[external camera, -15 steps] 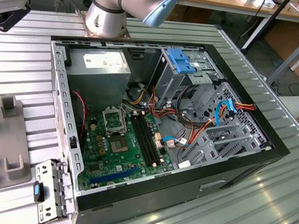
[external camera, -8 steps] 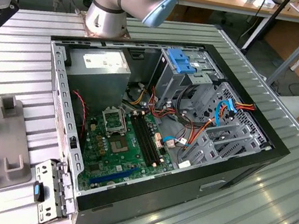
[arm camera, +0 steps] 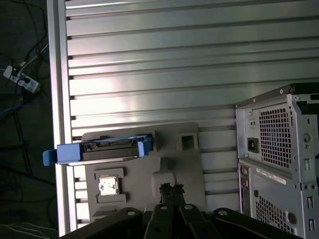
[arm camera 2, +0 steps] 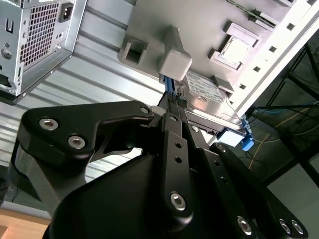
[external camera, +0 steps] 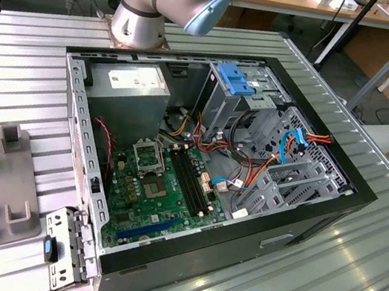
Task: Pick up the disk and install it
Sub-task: 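Reach for the disk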
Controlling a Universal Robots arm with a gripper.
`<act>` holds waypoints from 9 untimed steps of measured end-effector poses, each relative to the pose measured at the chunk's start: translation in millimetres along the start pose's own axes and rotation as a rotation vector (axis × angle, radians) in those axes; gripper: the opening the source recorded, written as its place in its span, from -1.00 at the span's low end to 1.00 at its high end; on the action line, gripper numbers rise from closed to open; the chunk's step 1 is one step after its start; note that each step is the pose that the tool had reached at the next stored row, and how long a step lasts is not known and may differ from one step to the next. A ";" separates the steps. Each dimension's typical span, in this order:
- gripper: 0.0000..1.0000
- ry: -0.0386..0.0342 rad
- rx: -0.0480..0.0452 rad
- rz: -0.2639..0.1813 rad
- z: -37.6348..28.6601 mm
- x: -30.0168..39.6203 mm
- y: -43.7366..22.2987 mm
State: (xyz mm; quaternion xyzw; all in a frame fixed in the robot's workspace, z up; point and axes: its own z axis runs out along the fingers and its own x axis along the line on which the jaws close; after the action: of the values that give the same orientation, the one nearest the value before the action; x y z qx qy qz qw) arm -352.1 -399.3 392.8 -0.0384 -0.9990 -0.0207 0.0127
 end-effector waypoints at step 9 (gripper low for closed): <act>-0.79 0.0001 0.0001 0.000 1.0 29.9 -7.5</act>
State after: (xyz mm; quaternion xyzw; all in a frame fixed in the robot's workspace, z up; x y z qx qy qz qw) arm -382.5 -404.5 392.3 -0.0382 -0.9990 -0.0207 0.0127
